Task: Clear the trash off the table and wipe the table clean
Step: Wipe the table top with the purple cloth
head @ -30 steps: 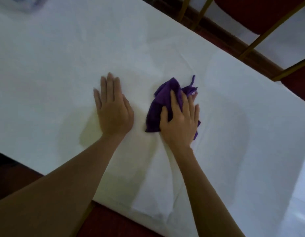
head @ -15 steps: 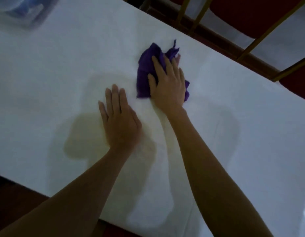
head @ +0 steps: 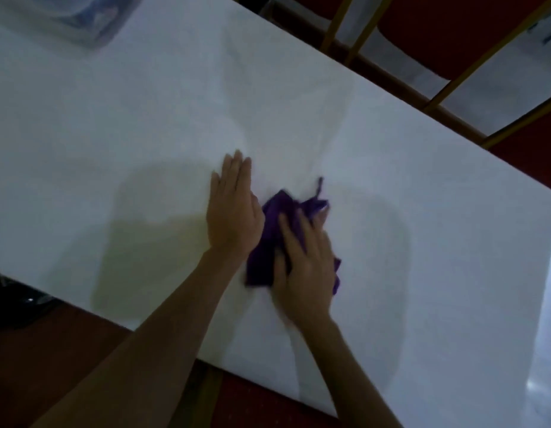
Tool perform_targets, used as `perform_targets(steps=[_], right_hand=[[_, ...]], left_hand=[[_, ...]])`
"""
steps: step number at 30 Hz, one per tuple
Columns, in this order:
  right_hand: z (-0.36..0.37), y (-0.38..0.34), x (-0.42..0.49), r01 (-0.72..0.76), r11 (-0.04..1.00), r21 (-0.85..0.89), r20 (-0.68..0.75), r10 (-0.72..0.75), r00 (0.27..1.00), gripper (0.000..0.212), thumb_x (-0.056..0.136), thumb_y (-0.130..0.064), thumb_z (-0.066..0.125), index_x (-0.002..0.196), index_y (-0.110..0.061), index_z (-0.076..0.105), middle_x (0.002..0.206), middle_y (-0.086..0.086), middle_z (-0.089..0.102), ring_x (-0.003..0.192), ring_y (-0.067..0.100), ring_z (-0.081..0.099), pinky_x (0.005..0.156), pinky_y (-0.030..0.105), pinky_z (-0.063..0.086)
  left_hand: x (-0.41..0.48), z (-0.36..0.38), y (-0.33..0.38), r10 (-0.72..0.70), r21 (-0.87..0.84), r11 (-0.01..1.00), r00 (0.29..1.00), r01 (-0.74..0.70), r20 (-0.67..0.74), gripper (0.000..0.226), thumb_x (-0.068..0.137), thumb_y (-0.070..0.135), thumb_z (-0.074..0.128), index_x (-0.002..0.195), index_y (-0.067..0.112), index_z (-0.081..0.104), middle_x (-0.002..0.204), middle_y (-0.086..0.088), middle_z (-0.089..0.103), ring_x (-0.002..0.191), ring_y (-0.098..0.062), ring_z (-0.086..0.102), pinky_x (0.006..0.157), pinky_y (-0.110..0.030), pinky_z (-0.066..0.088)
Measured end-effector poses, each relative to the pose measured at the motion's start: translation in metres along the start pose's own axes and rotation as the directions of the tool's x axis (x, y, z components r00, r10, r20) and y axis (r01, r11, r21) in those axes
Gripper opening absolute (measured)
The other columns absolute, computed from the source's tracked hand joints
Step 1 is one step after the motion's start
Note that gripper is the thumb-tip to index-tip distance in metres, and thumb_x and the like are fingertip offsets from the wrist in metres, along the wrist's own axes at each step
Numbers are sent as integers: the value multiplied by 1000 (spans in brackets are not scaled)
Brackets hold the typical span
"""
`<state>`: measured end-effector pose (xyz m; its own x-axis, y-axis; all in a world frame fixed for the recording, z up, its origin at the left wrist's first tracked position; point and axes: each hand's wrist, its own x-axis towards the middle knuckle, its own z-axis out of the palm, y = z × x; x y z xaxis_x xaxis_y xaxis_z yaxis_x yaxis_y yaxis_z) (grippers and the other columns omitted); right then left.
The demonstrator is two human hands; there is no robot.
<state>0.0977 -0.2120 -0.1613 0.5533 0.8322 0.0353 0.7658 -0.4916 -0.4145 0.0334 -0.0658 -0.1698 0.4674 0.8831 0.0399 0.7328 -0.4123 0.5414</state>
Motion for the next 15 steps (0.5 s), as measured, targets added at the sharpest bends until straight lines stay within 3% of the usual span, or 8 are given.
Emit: perform_targets(steps=[3,6,8,11,13,15], right_hand=[[-15,-13,-79,248,967,65,264,-256,930,53,100,-29,53,151,-31,40,164,-3,27,155,21,14,123,50,22],[-40,28,-80,398,917,16,340,-379,861,53,99,-28,49,151,-32,41,164,-4,26,154,26,15,120,57,25],[-43,54,-51,341,940,-10,287,-324,901,52,97,-22,47,149,-25,47,161,4,33,152,33,21,115,62,29],[-24,45,0,51,998,-46,94,-47,994,49,99,-19,44,147,-11,48,155,17,42,146,40,33,109,60,35],[-4,5,21,-138,987,-78,-15,138,990,49,101,-25,44,149,-13,46,154,16,43,143,39,36,110,56,36],[10,-41,15,-61,996,-68,-2,61,998,51,103,-34,45,151,-19,42,158,11,38,147,35,30,116,53,31]], left_hand=[[-27,-29,-29,-54,-41,998,998,55,26,55,97,10,27,151,2,36,161,-14,32,152,-26,22,125,-46,17],[-56,-59,-61,-167,4,986,984,167,63,54,99,6,35,153,4,31,165,-12,21,155,-24,12,127,-43,9],[-69,-75,-82,-229,38,973,972,227,57,55,100,8,38,154,3,27,166,-13,15,155,-25,7,127,-44,7],[-76,-92,-103,-314,35,949,949,314,-9,56,99,8,40,153,2,28,166,-15,11,155,-29,3,126,-45,6],[-75,-97,-110,-346,16,937,936,348,-69,56,97,6,41,151,2,30,166,-16,12,155,-30,4,126,-46,6],[-72,-97,-117,-355,9,934,929,358,-106,56,97,6,40,151,1,30,166,-17,12,155,-30,5,126,-45,5]])
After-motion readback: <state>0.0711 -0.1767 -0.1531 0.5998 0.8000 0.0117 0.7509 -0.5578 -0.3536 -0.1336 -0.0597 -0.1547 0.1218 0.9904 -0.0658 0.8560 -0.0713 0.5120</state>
